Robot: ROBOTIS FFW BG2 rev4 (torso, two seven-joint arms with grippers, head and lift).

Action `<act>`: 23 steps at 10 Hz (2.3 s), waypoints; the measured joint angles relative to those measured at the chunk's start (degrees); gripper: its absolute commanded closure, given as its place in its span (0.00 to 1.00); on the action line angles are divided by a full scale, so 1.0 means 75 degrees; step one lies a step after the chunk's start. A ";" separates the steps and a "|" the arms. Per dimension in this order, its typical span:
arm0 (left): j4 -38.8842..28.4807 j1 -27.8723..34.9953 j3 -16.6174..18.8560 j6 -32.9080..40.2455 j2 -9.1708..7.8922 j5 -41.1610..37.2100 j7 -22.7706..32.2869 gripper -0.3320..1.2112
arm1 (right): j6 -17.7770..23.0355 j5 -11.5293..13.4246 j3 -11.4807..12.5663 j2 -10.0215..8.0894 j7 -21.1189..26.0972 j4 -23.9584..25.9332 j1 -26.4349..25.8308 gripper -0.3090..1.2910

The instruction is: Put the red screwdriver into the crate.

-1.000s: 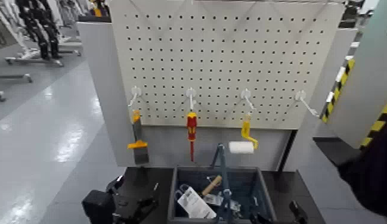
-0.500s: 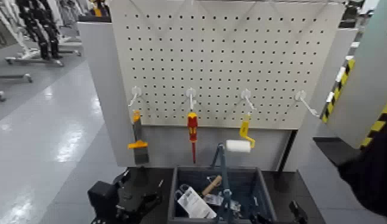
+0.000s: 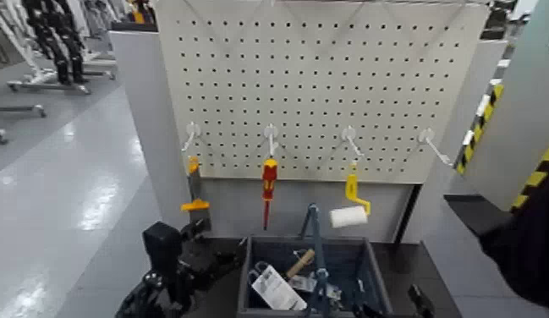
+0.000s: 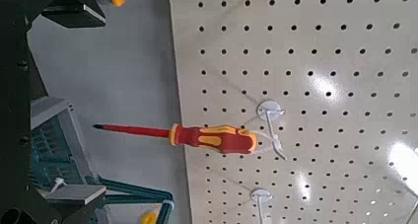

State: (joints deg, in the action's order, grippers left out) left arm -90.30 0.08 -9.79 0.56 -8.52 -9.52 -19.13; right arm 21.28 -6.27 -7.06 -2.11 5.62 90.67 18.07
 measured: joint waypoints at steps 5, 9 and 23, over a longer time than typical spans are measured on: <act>0.0574 -0.1179 -0.0441 -0.0646 -0.0292 -0.0376 -0.0860 0.29 | 0.0033 -0.0031 -0.0033 -0.0012 0.0000 -0.0041 -0.0033 0.28; 0.1170 -0.2037 -0.0826 -0.0758 -0.0433 -0.0738 -0.1250 0.29 | 0.0035 -0.0048 -0.0054 -0.0012 0.0000 -0.0054 -0.0053 0.28; 0.3851 -0.4623 -0.2085 -0.0545 -0.0336 -0.1485 -0.3136 0.36 | 0.0071 -0.0089 -0.0157 0.0000 0.0000 -0.0128 -0.0143 0.28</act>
State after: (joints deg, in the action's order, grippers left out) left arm -61.41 -34.59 -25.43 -3.53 -11.04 -20.66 -42.65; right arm 21.81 -6.94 -8.23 -2.11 5.62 89.71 16.99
